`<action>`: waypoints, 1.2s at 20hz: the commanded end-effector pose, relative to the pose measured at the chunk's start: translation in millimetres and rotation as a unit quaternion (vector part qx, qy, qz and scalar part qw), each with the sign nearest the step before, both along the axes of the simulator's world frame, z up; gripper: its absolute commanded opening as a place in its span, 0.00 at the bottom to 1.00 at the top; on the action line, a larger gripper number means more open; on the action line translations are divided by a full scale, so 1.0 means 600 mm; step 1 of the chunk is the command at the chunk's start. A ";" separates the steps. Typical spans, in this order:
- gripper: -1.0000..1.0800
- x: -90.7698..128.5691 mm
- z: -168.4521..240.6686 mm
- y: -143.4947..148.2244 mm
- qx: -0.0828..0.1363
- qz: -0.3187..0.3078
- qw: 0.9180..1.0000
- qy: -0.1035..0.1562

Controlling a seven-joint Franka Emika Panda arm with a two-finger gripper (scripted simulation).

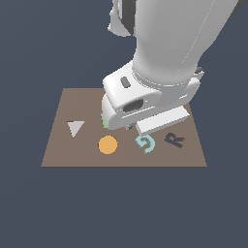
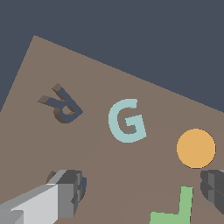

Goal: Insert a designated object into the corresponding slot on a board.

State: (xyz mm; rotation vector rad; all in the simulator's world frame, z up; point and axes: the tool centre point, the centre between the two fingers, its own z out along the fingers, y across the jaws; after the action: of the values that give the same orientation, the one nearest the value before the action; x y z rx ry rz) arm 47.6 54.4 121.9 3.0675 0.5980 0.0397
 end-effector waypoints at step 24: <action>0.96 0.054 -0.136 0.022 0.004 0.121 0.993 0.015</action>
State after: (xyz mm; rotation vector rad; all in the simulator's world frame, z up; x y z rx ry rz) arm 80.4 67.6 45.1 2.9884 0.9684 0.0020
